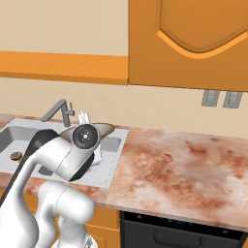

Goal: Dump the mushroom and lemon wedge from the bowl so the bowl can be washed. Place the bowl in the sink after clearing the leftovers.

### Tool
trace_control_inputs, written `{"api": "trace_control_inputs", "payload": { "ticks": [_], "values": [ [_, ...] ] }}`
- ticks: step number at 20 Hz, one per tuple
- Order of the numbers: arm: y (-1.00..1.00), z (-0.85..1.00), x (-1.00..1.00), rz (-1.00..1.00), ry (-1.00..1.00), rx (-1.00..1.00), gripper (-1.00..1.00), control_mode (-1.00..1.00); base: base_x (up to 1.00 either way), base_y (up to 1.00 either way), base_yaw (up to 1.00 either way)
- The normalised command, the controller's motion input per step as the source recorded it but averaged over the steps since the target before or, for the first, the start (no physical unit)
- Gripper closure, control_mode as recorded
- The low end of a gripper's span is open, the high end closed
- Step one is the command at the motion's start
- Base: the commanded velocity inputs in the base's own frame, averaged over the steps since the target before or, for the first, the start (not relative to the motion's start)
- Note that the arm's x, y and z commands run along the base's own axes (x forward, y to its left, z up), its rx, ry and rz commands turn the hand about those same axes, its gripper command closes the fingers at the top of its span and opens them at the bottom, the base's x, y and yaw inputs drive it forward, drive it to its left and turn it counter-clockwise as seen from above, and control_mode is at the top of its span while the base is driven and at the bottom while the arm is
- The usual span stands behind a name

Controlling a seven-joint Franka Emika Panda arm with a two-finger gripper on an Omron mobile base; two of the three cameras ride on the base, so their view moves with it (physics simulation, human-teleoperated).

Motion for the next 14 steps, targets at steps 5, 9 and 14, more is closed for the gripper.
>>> {"api": "trace_control_inputs", "payload": {
  "ticks": [5, 9, 14],
  "values": [
    [0.0, -0.13, 0.42, 0.17, 0.23, -0.01, 1.0, -1.0, 0.0, 0.0, 0.0],
    [0.0, -0.19, 0.45, 0.33, 0.35, -0.01, 1.0, -1.0, 0.0, 0.0, 0.0],
    [0.03, -0.24, 0.15, 0.3, 0.19, 0.0, 1.0, -1.0, 0.0, 0.0, 0.0]
  ]
}}
